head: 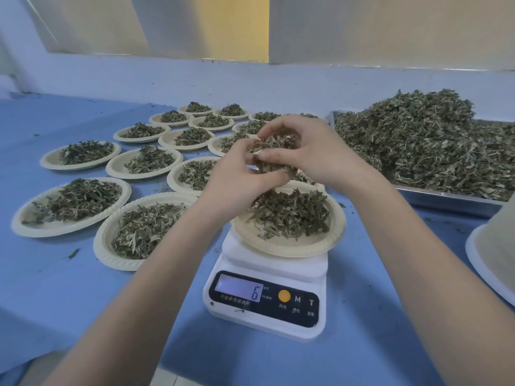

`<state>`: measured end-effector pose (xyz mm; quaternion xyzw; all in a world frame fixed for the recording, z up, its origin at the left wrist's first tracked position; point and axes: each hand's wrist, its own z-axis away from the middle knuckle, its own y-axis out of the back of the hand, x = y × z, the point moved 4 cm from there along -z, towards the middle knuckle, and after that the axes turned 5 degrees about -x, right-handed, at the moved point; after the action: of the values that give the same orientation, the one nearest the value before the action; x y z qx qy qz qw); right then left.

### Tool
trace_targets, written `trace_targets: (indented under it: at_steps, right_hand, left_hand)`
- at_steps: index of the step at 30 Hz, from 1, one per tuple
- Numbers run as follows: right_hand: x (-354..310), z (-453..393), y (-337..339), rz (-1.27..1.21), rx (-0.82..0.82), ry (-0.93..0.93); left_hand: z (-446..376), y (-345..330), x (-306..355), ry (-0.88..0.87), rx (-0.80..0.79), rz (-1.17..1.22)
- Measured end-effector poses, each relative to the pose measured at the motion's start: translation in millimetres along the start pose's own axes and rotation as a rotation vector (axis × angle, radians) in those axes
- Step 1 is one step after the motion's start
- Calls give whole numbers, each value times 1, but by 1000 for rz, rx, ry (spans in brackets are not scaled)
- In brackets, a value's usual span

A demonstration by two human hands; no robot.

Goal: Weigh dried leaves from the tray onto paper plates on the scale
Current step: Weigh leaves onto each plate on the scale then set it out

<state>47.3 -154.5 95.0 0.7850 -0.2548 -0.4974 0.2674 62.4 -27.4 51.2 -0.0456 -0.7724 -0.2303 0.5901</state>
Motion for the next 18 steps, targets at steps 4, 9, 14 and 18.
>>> trace_targets:
  at_steps: [4,9,14,18]
  right_hand:
    - [3,-2,-4,67,85,23]
    - [3,-1,-6,185,66,-23]
    - [-1,2,-5,145,59,-51]
    - [3,2,-2,101,-37,-107]
  left_hand:
    - [2,-3,3,-48,-11,-9]
    - [2,-1,5,-105,-7,-42]
    - [-4,1,2,-122,-5,-54]
    - [-2,0,0,-133,-49,-58]
